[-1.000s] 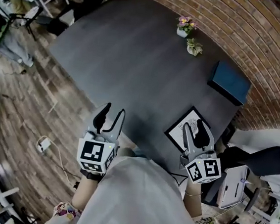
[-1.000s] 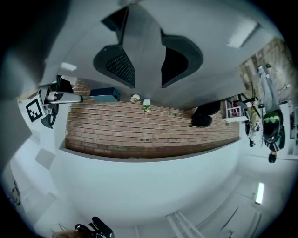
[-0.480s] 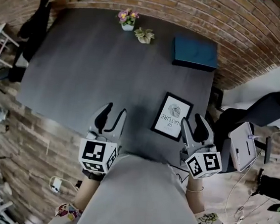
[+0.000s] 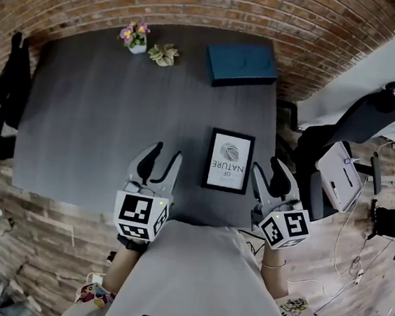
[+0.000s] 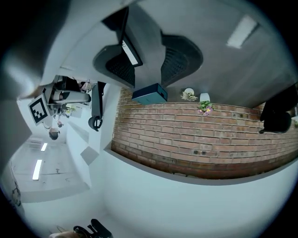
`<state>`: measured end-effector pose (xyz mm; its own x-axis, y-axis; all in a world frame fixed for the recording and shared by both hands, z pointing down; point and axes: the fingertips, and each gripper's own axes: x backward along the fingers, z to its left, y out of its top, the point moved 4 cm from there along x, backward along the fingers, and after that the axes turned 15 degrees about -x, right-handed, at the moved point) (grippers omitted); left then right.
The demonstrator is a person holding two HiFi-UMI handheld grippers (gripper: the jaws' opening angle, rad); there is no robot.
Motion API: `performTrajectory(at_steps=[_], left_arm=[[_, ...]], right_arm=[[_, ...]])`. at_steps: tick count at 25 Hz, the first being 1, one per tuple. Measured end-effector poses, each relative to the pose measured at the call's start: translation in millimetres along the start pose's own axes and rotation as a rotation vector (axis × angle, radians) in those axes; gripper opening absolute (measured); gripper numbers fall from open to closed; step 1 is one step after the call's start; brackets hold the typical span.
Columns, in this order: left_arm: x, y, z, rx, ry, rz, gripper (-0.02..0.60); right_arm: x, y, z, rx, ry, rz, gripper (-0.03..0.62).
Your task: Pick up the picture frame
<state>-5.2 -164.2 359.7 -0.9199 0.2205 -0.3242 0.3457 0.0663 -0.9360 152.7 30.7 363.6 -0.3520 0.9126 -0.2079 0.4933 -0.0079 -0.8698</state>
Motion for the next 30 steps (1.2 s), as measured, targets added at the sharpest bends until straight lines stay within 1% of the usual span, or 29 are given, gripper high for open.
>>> performTrajectory(at_steps=[6, 16, 30], left_arm=[[-25.3, 4.5, -9.8, -0.004, -0.057, 0.01, 0.173], [-58.7, -2.0, -31.1, 0.01, -0.127, 0.062, 0.173], [-94.2, -42.8, -58.4, 0.044, -0.217, 0.193, 0.175]], right_arm=[[-3.9, 4.3, -13.0, -0.012, -0.023, -0.001, 0.212], [-12.3, -4.8, -30.5, -0.061, -0.036, 0.057, 0.213], [-21.5, -37.9, -55.4, -0.119, -0.054, 0.172, 0.212]])
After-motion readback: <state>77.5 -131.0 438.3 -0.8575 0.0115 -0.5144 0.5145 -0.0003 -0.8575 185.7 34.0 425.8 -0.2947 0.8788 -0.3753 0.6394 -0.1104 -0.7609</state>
